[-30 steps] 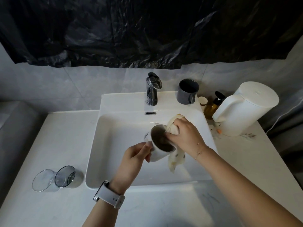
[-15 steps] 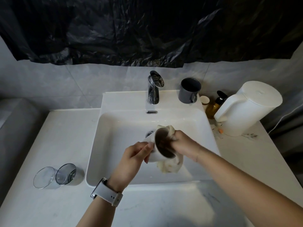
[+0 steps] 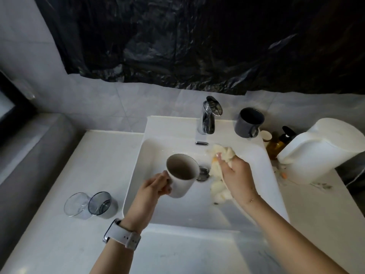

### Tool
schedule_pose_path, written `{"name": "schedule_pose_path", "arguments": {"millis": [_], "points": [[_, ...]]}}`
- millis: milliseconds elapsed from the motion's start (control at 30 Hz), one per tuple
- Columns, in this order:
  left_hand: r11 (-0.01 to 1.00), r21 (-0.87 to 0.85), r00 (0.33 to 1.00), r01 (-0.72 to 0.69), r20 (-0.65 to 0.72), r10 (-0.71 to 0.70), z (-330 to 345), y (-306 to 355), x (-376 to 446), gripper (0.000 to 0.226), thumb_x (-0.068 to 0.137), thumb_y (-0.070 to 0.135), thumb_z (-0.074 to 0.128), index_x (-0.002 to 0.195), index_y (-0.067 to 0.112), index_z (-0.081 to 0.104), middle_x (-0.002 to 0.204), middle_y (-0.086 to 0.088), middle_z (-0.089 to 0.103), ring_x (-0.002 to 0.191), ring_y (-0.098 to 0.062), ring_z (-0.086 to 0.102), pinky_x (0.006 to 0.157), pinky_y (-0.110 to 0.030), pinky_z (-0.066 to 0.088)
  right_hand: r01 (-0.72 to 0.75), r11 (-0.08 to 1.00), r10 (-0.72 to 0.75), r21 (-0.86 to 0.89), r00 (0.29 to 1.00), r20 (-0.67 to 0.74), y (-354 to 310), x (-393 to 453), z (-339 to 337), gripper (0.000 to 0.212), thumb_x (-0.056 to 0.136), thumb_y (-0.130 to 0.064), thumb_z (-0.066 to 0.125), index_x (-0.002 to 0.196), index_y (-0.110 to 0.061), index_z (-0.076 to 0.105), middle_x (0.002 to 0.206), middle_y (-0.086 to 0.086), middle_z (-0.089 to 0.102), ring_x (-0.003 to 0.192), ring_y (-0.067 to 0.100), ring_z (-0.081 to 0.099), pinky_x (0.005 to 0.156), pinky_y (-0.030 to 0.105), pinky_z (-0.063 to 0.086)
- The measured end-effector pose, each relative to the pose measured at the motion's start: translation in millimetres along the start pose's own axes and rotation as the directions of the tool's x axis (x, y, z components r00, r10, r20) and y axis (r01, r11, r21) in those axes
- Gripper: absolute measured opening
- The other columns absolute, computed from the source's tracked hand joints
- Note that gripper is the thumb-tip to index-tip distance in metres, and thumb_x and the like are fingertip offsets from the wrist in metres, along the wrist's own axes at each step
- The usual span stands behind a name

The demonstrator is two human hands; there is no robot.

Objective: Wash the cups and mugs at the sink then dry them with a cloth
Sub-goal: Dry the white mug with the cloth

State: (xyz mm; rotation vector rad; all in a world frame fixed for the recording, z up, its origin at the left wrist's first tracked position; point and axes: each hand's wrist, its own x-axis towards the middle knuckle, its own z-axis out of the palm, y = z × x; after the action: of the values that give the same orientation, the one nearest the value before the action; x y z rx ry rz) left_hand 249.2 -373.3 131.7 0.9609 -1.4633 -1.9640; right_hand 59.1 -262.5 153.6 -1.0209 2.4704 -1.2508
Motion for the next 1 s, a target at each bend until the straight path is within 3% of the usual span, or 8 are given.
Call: {"name": "schedule_pose_path", "arguments": {"millis": [133,233,300,400,567,767,900,1000], "points": [[0.989,-0.133,0.990,-0.069,-0.132,0.051,-48.2,0.9,-7.4,0.026,0.101,0.018,0.045,0.079,0.004,0.047,0.077,-0.012,0.032,0.077,-0.023,0.038,0.080,-0.039,0.036,-0.263,0.937,0.235,0.229,0.961,0.144,-16.7,0.0,14.8,0.047,0.095,-0.040,0.053,0.064,-0.004,0.051,0.054,0.005,0.050,0.055,0.019,0.050,0.059,0.029,0.040],[0.989,-0.071,0.975,-0.131,-0.192,0.116,-91.4,8.8,-10.2,0.020,0.103,0.019,0.041,0.099,0.003,0.053,0.088,-0.014,0.043,0.082,-0.024,0.042,0.084,-0.039,0.039,-0.360,0.873,0.273,0.330,0.920,0.282,-31.7,-5.2,47.2,0.041,0.093,-0.039,0.057,0.087,0.001,0.065,0.080,0.013,0.070,0.078,0.026,0.066,0.077,0.034,0.051],[0.990,-0.031,0.961,-0.137,-0.248,0.126,-120.6,12.1,-10.0,0.025,0.104,0.017,0.039,0.091,0.002,0.055,0.081,-0.011,0.052,0.080,-0.021,0.051,0.086,-0.035,0.043,-0.385,0.850,0.256,0.359,0.899,0.356,-46.2,-12.1,72.1,0.028,0.092,-0.033,0.060,0.089,-0.006,0.068,0.085,0.009,0.072,0.085,0.020,0.069,0.081,0.029,0.052],[0.990,0.011,0.945,-0.143,-0.297,0.140,-165.5,13.7,-0.3,0.034,0.105,0.014,0.037,0.072,0.009,0.045,0.064,0.005,0.053,0.070,-0.011,0.054,0.088,-0.030,0.047,-0.422,0.815,0.235,0.396,0.867,0.440,-74.0,-20.8,109.3,0.015,0.091,-0.026,0.062,0.082,-0.015,0.067,0.078,-0.002,0.072,0.074,0.004,0.067,0.072,0.015,0.050],[0.994,0.065,0.937,-0.092,-0.332,0.109,-233.3,11.9,31.1,0.039,0.105,0.012,0.037,0.067,0.012,0.043,0.063,0.004,0.051,0.066,-0.011,0.052,0.082,-0.025,0.047,-0.429,0.823,0.229,0.372,0.850,0.474,-100.1,-23.5,160.1,0.021,0.090,-0.030,0.063,0.091,-0.010,0.070,0.093,0.010,0.074,0.095,0.027,0.069,0.094,0.045,0.051],[0.984,0.165,0.948,0.066,-0.317,-0.010,-273.3,-15.8,70.3,0.033,0.105,0.016,0.039,0.077,0.004,0.050,0.076,-0.011,0.048,0.075,-0.021,0.047,0.084,-0.032,0.047,-0.490,0.811,0.258,0.321,0.791,0.555,-97.7,-24.5,190.7,0.018,0.095,-0.024,0.056,0.100,-0.012,0.068,0.095,0.005,0.075,0.095,0.020,0.070,0.091,0.037,0.051],[0.956,0.229,0.957,0.184,-0.264,-0.121,-286.6,-32.5,89.5,0.032,0.104,0.015,0.041,0.077,0.003,0.052,0.076,-0.013,0.051,0.081,-0.023,0.047,0.091,-0.043,0.045,-0.532,0.775,0.300,0.342,0.785,0.541,-93.4,-20.8,203.8,0.017,0.096,-0.020,0.055,0.101,-0.012,0.068,0.096,0.006,0.075,0.094,0.021,0.070,0.089,0.037,0.051],[0.941,0.252,0.961,0.224,-0.216,-0.171,-290.6,-40.2,97.6,0.039,0.104,0.014,0.041,0.067,0.006,0.050,0.066,-0.003,0.058,0.077,-0.023,0.051,0.096,-0.047,0.045,-0.580,0.732,0.363,0.359,0.777,0.515,-87.9,-16.1,208.0,0.016,0.095,-0.017,0.054,0.103,-0.011,0.067,0.099,0.009,0.074,0.097,0.024,0.069,0.094,0.044,0.051]]}}
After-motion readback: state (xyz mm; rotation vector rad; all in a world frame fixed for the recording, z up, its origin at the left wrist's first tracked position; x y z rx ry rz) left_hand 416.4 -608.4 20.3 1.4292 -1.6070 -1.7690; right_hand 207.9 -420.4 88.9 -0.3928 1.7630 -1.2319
